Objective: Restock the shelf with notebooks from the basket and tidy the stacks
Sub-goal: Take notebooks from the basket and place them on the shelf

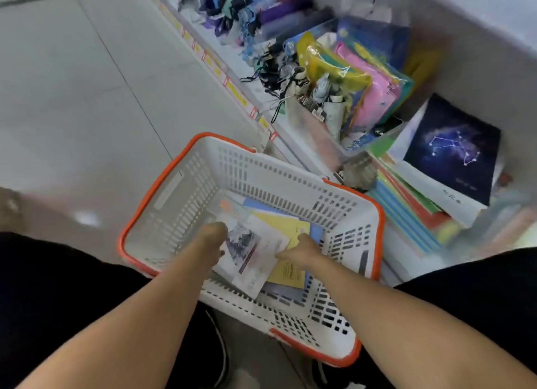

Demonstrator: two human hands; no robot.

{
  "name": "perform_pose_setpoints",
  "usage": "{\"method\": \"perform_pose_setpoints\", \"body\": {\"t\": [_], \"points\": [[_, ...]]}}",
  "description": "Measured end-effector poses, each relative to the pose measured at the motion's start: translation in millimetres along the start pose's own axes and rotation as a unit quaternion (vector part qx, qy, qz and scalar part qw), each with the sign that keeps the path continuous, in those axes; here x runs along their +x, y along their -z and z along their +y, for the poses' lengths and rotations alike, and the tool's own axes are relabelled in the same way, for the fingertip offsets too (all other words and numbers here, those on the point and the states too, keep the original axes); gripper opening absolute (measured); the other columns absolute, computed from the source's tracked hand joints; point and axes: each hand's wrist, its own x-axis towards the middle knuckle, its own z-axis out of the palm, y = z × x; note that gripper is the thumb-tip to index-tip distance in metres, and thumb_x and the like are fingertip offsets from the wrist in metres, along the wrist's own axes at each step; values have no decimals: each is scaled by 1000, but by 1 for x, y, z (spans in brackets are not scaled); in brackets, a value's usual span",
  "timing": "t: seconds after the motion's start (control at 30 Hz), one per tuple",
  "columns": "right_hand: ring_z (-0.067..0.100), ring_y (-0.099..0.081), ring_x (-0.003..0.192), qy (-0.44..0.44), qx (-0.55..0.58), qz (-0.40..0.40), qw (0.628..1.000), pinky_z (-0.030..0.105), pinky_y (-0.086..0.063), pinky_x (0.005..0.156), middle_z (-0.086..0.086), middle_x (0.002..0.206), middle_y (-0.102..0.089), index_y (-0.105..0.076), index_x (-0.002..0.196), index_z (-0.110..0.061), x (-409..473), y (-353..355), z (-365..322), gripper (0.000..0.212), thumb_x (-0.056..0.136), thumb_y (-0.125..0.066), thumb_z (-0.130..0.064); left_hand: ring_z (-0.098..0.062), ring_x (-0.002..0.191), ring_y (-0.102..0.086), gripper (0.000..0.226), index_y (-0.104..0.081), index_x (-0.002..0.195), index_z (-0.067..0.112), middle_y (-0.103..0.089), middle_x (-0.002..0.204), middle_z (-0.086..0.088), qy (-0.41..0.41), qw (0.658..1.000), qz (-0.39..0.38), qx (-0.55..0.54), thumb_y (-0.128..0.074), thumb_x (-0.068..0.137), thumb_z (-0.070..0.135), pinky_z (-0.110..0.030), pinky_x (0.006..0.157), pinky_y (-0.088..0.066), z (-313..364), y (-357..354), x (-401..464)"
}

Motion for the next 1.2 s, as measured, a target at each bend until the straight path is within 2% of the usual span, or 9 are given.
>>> {"method": "perform_pose_setpoints", "body": {"t": [0.1, 0.27, 0.4, 0.5, 0.57, 0.63, 0.97, 1.1, 1.2], "points": [[29, -20, 149, 13, -63, 65, 996, 38, -33, 113, 7, 164, -12, -8, 157, -10, 16, -23, 5, 113, 77, -82, -41, -38, 136, -33, 52, -24, 150, 2, -27, 154, -19, 28, 999, 6, -26, -39, 101, 11, -46, 110, -29, -11, 9, 9], [30, -19, 146, 54, -249, 115, 960, 44, -37, 110, 8, 156, -21, -21, 152, -12, 40, -40, -3, 108, 72, -81, -54, -39, 123, -49, 45, -36, 142, -10, -52, 128, -23, 58, 997, 21, -40, -41, 100, 7, -45, 94, -41, -27, 18, 29], [33, -45, 124, 21, -282, 149, 948, 44, -50, 92, 10, 121, -50, -49, 122, -10, 58, -40, -16, 81, 64, -87, -52, -35, 138, -36, 51, -33, 146, 1, -33, 152, -17, 67, 997, 10, -20, -47, 98, 13, -44, 105, -37, -27, 14, 31], [36, -55, 122, 6, -218, 85, 972, 43, -49, 91, 10, 86, -55, -58, 83, -10, 67, -28, -19, 42, 80, -77, -47, -34, 142, -27, 55, -28, 149, 6, -23, 157, -12, 78, 997, 0, -25, -47, 100, 19, -45, 108, -32, -25, 9, 26], [35, -40, 138, 11, -156, 37, 987, 38, -39, 104, 17, 127, -58, -62, 115, -3, 68, -19, -18, 44, 93, -64, -41, -35, 141, -28, 56, -29, 149, 8, -24, 157, -12, 79, 996, -3, -33, -49, 99, 21, -45, 107, -33, -21, 7, 21], [33, -24, 147, 25, -124, 11, 992, 42, -31, 115, 14, 159, -27, -34, 149, -1, 64, -12, -17, 67, 98, -58, -38, -36, 139, -31, 57, -29, 149, 9, -26, 156, -13, 79, 996, 10, -28, -50, 98, 24, -45, 106, -35, -20, 7, 18], [36, -36, 136, -56, 43, 227, 971, 47, -47, 101, 13, 153, -31, -29, 149, -8, 46, -31, 26, 80, 85, -75, -22, -35, 128, -47, 58, -28, 146, 5, -34, 150, -17, 167, 981, -5, -98, -53, 96, 22, -43, 97, -43, -38, 1, 13], [26, -63, 91, -135, 184, 166, 959, 23, -47, 55, 16, 129, -59, -47, 139, -1, 45, -27, 41, 66, 85, -75, -26, -35, 114, -58, 57, -37, 139, 6, -51, 135, -19, 217, 972, -15, -92, -56, 88, 23, -46, 90, -48, -60, -1, 52], [25, -63, 82, -146, 236, 128, 952, 31, -57, 66, 14, 109, -67, -63, 117, -3, 53, -27, 52, 46, 81, -79, -27, -31, 112, -59, 56, -39, 135, 4, -55, 126, -16, 237, 965, -21, -109, -62, 88, 27, -46, 103, -42, -55, -11, 42]]}}
